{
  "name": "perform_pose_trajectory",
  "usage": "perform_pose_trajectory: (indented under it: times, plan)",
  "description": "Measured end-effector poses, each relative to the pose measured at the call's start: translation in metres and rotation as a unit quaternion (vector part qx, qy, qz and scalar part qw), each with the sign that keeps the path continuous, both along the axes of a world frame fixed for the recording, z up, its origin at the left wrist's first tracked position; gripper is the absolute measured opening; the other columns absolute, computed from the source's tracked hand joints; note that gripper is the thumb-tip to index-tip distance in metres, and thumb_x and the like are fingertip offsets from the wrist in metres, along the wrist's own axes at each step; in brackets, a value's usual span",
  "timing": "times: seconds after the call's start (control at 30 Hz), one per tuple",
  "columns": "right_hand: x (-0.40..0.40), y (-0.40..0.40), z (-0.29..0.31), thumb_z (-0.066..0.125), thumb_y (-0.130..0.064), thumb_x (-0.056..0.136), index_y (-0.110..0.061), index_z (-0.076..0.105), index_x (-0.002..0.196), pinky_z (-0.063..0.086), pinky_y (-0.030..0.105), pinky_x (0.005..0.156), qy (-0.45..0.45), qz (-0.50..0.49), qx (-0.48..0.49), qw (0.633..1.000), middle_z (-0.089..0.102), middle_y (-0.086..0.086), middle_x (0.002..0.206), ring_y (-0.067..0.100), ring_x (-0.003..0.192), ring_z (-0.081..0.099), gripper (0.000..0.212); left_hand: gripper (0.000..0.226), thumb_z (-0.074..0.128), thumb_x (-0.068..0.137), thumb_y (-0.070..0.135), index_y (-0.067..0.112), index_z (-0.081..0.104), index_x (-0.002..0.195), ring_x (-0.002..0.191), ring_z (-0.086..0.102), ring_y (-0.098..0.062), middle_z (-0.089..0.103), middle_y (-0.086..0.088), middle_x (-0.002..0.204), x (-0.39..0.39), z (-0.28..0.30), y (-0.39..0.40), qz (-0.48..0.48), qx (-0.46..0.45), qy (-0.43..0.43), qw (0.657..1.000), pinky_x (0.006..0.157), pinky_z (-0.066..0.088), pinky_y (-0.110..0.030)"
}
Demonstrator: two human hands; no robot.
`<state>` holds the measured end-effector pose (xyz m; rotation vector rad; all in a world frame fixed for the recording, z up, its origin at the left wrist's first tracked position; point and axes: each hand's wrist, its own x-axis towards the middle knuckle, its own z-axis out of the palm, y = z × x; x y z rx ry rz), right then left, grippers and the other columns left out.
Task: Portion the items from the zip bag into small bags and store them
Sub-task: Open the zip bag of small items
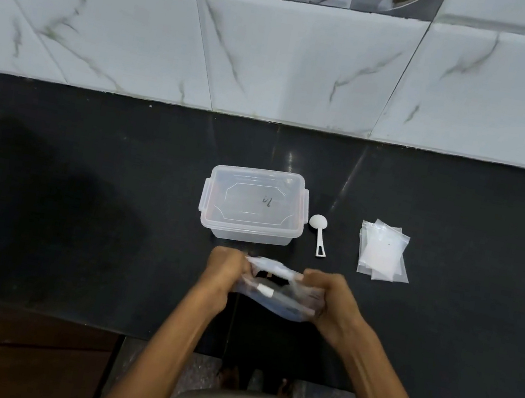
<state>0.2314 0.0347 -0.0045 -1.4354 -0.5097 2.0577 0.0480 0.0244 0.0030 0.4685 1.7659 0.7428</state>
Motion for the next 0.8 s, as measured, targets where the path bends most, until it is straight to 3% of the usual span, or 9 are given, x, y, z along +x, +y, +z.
perform_pose_trajectory:
  times: [0.07,0.13,0.27,0.4,0.5,0.57,0.63,0.7,0.8]
  plan:
    - [-0.001,0.0,-0.009,0.076,0.004,0.061,-0.016,0.051,0.077,0.043,0.029,0.054,-0.134,0.064,0.098,0.984,0.06,0.008,0.071,0.02,0.06,0.058,0.036,0.039,0.041,0.063,-0.011,-0.007,0.068,0.091,0.045,0.053,-0.02,0.058,-0.014,0.067,-0.002,-0.002,-0.002,0.047,-0.021,-0.153,0.987,0.043,0.044,-0.02]
    - [-0.003,-0.001,-0.012,0.075,0.011,0.067,-0.015,0.051,0.086,0.051,0.036,0.062,-0.214,0.092,0.177,0.956,0.064,0.016,0.087,0.027,0.075,0.065,0.041,0.038,0.032,0.071,-0.015,-0.009,0.064,0.09,0.043,0.054,-0.02,0.056,-0.013,0.066,-0.003,-0.003,-0.004,0.085,-0.012,-0.264,0.961,0.041,0.044,-0.019]
    - [0.003,-0.004,-0.007,0.082,0.0,0.063,-0.015,0.048,0.1,0.06,0.043,0.077,-0.261,0.14,0.229,0.927,0.066,0.017,0.106,0.031,0.095,0.071,0.052,0.038,0.028,0.071,-0.02,-0.007,0.061,0.085,0.054,0.052,-0.015,0.052,-0.012,0.07,-0.007,-0.004,-0.011,0.055,0.02,-0.35,0.935,0.047,0.04,-0.021]
    - [0.001,-0.009,-0.004,0.086,-0.01,0.058,-0.023,0.045,0.101,0.061,0.037,0.07,-0.31,0.21,0.274,0.886,0.064,0.006,0.101,0.023,0.087,0.068,0.061,0.047,0.032,0.058,-0.022,-0.008,0.069,0.084,0.057,0.041,-0.018,0.05,-0.013,0.075,-0.002,-0.006,-0.015,0.006,0.027,-0.295,0.955,0.054,0.028,-0.029]
    - [-0.004,-0.008,-0.006,0.083,-0.016,0.069,-0.022,0.054,0.093,0.053,0.029,0.068,-0.384,0.169,0.356,0.835,0.063,0.001,0.093,0.013,0.082,0.063,0.038,0.061,0.025,0.065,-0.029,-0.001,0.075,0.085,0.061,0.043,-0.023,0.053,-0.013,0.076,0.003,-0.006,-0.014,-0.023,0.033,-0.202,0.979,0.055,0.029,-0.029]
    - [-0.002,-0.006,-0.008,0.079,-0.013,0.079,-0.019,0.064,0.082,0.047,0.022,0.066,-0.376,0.115,0.356,0.848,0.067,0.001,0.082,0.006,0.073,0.06,0.016,0.061,0.027,0.074,-0.029,0.0,0.069,0.105,0.073,0.057,-0.025,0.063,-0.014,0.089,0.005,-0.005,-0.011,-0.037,0.033,-0.122,0.991,0.052,0.039,-0.027]
    - [0.004,-0.005,-0.011,0.075,-0.01,0.084,-0.018,0.07,0.076,0.046,0.021,0.062,-0.34,0.081,0.315,0.882,0.071,0.005,0.075,0.006,0.066,0.059,0.012,0.051,0.033,0.083,-0.026,0.006,0.058,0.114,0.079,0.061,-0.017,0.065,-0.007,0.098,0.006,-0.004,-0.01,-0.031,0.049,-0.058,0.997,0.044,0.043,-0.02]
    - [0.007,-0.007,-0.015,0.073,-0.01,0.088,-0.019,0.074,0.078,0.048,0.025,0.059,-0.31,0.073,0.283,0.905,0.073,0.006,0.075,0.009,0.067,0.061,0.013,0.043,0.038,0.084,-0.023,0.01,0.058,0.105,0.076,0.059,-0.013,0.064,-0.003,0.092,0.007,-0.003,-0.013,-0.035,0.081,-0.017,0.996,0.045,0.046,-0.017]
    - [0.007,-0.008,-0.015,0.073,-0.013,0.09,-0.018,0.072,0.084,0.051,0.026,0.062,-0.314,0.056,0.277,0.906,0.074,0.002,0.079,0.013,0.074,0.067,0.007,0.033,0.044,0.08,-0.014,0.013,0.061,0.088,0.073,0.058,-0.015,0.063,-0.002,0.083,0.009,-0.006,-0.02,-0.061,0.131,0.032,0.989,0.061,0.05,-0.025]
